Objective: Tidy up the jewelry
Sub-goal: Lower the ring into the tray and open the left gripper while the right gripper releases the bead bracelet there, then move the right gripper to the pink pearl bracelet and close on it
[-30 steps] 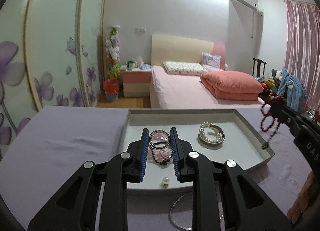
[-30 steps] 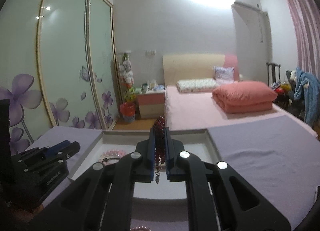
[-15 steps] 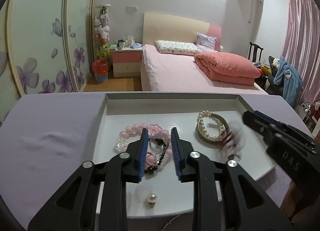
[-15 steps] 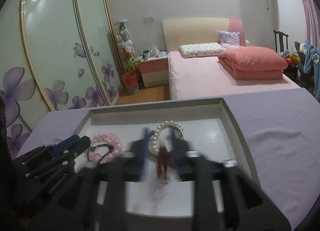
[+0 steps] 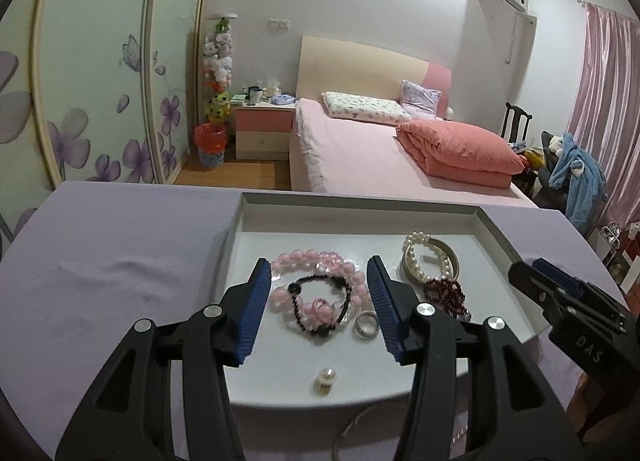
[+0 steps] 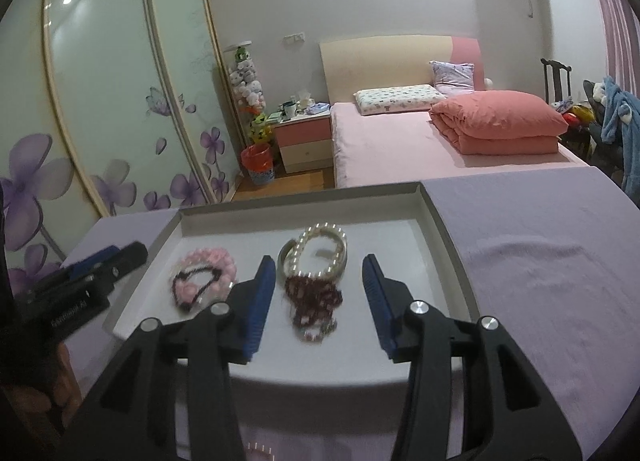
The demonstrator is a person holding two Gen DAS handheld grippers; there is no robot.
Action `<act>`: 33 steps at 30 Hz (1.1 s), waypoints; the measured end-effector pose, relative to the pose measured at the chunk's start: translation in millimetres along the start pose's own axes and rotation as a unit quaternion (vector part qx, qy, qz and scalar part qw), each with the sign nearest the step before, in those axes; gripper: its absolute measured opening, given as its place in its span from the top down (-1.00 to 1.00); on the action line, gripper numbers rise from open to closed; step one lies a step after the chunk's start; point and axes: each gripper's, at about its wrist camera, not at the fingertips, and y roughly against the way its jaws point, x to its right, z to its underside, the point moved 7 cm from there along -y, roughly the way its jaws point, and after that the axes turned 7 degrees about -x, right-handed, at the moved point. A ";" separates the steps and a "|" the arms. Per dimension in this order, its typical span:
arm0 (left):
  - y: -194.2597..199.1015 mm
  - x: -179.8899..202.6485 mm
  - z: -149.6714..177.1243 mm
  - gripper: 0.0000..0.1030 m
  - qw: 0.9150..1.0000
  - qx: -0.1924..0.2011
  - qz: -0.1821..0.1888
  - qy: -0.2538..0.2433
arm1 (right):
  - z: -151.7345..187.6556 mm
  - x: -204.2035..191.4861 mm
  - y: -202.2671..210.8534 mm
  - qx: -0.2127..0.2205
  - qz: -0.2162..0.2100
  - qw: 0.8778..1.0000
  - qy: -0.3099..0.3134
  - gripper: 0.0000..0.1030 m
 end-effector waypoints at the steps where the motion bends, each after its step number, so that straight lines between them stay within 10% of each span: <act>1: 4.5 -1.0 2.6 0.01 1.000 0.001 -0.003 -0.002 | 3.7 -0.3 3.5 -0.003 -0.002 1.000 0.004 0.12; 15: 38.3 -15.8 63.9 -0.17 0.999 -0.031 -0.019 -0.035 | 108.6 -32.9 28.6 -0.137 -0.029 0.986 0.094 0.34; 24: 35.2 -8.4 80.2 -0.19 0.998 -0.049 -0.015 -0.048 | 119.6 -34.6 28.2 -0.155 0.003 0.979 0.129 0.83; 33: 25.5 15.0 92.3 -0.34 0.994 -0.073 -0.002 -0.078 | 98.4 23.5 19.0 -0.147 0.059 0.985 0.062 0.86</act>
